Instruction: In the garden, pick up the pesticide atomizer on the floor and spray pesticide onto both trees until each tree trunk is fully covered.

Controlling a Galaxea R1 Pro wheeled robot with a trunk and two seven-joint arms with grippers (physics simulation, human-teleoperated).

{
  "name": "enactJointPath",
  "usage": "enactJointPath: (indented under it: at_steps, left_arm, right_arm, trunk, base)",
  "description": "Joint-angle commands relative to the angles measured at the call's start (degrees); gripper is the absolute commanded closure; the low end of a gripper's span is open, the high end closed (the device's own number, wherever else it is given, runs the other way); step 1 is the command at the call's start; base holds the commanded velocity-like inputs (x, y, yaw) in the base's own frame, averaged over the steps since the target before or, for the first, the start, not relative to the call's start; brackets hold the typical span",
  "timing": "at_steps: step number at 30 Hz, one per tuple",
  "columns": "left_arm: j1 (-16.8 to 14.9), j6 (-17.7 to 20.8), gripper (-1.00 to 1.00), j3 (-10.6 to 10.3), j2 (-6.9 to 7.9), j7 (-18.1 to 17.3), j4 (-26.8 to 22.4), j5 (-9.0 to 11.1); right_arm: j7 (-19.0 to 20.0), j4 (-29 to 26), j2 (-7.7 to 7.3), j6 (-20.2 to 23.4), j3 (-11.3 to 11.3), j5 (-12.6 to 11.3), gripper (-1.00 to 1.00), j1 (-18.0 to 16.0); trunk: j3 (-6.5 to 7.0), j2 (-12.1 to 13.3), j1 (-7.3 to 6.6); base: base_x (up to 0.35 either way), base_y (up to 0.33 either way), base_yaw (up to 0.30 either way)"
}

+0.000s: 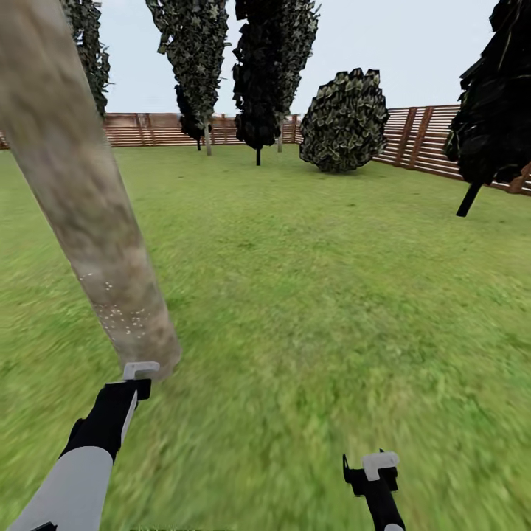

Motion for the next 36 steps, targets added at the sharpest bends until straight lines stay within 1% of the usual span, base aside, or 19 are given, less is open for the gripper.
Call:
enactJointPath:
  at_steps: [1, 7, 16, 29, 36]
  left_arm:
    - [0.0, 0.2, 1.0, 0.0, -0.03, 0.1, -0.1, -0.1]
    - [0.0, 0.2, 1.0, 0.0, 0.03, 0.1, -0.1, -0.1]
    - [0.0, 0.2, 1.0, 0.1, 0.09, 0.1, -0.1, -0.1]
    - [0.0, 0.2, 1.0, 0.0, 0.08, 0.1, -0.1, -0.1]
    - [0.0, 0.2, 1.0, 0.0, 0.05, 0.1, -0.1, -0.1]
  right_arm:
    - [-0.3, 0.0, -0.02, -0.1, 0.5, -0.3, -1.0, 0.0]
    - [-0.3, 0.0, 0.06, -0.1, 0.5, -0.3, -1.0, 0.0]
    - [-0.3, 0.0, 0.05, -0.1, 0.5, -0.3, -1.0, 0.0]
    - [-0.3, 0.0, 0.06, -0.1, 0.5, -0.3, -1.0, 0.0]
    - [-0.3, 0.0, 0.05, -0.1, 0.5, -0.3, -1.0, 0.0]
  trunk:
    - [-0.05, 0.0, -0.01]
    - [-0.05, 0.0, -0.01]
    - [-0.05, 0.0, -0.01]
    - [-0.05, 0.0, -0.01]
    - [-0.05, 0.0, -0.01]
  base:
    - [0.008, -0.274, 0.276]
    - [0.023, -0.274, 0.278]
    - [0.114, -0.272, 0.271]
    - [0.187, -0.238, 0.017]
    - [0.119, -0.255, 0.0]
